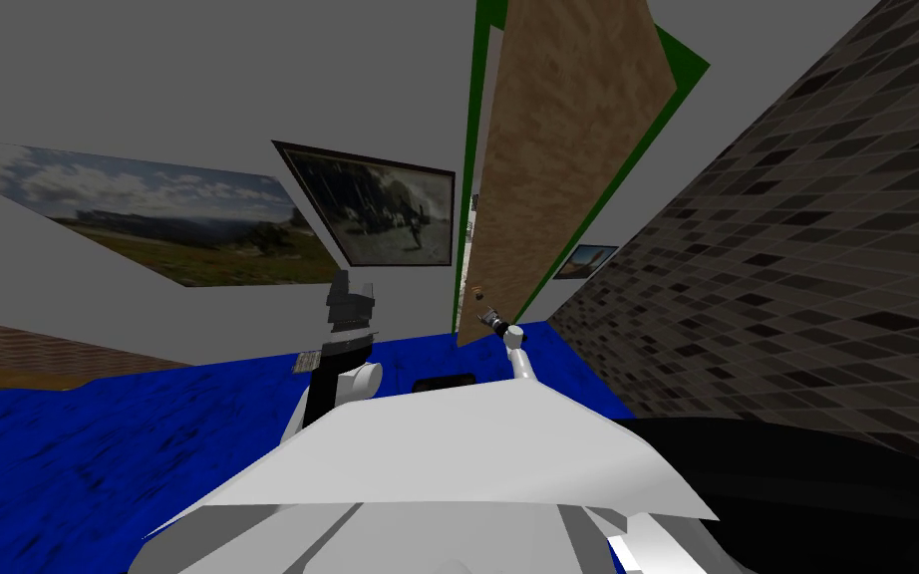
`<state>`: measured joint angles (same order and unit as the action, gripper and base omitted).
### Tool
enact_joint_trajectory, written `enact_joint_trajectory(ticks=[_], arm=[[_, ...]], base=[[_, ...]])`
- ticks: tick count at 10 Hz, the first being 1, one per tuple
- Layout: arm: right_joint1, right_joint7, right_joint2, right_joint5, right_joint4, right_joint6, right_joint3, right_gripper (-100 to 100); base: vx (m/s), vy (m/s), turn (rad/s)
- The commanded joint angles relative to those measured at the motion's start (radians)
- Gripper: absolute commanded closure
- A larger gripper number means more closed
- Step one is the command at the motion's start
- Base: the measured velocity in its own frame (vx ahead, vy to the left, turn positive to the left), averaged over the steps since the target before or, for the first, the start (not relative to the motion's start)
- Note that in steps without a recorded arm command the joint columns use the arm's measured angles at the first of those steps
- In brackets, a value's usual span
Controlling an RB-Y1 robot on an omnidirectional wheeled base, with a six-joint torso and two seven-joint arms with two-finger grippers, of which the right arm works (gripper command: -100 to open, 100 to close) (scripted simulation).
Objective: Pull the door open
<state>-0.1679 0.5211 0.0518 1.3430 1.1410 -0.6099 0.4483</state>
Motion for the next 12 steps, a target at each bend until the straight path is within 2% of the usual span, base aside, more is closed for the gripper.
enact_joint_trajectory(ticks=[1,2,3,4,5,7,8,10,11,12], arm=[[0.001,-0.001,-0.002,0.032,-0.001,-0.012,0.007,-100],[0.005,-0.012,-0.009,0.071,0.004,-0.032,0.017,-100],[0.005,-0.012,-0.009,0.079,0.004,-0.032,0.017,-100],[0.009,-0.022,-0.017,0.116,0.009,-0.052,0.028,-100],[0.009,-0.022,-0.017,0.124,0.009,-0.052,0.028,-100],[0.017,-0.041,-0.034,0.191,0.019,-0.089,0.048,-100],[0.017,-0.041,-0.034,0.21,0.019,-0.089,0.048,-100],[0.023,-0.059,-0.052,0.273,0.028,-0.123,0.066,-100],[0.023,-0.059,-0.052,0.288,0.028,-0.123,0.066,-100],[0.026,-0.066,-0.061,0.321,0.032,-0.137,0.074,-100]], base=[[-0.03,-0.021,-0.004],[-0.034,-0.027,-0.007],[-0.025,-0.021,-0.003],[-0.031,-0.024,-0.006],[-0.025,-0.018,-0.003],[-0.038,-0.024,-0.009],[-0.038,-0.024,-0.002],[-0.035,-0.024,-0.008],[-0.029,-0.024,-0.002],[-0.024,-0.021,-0.004]])
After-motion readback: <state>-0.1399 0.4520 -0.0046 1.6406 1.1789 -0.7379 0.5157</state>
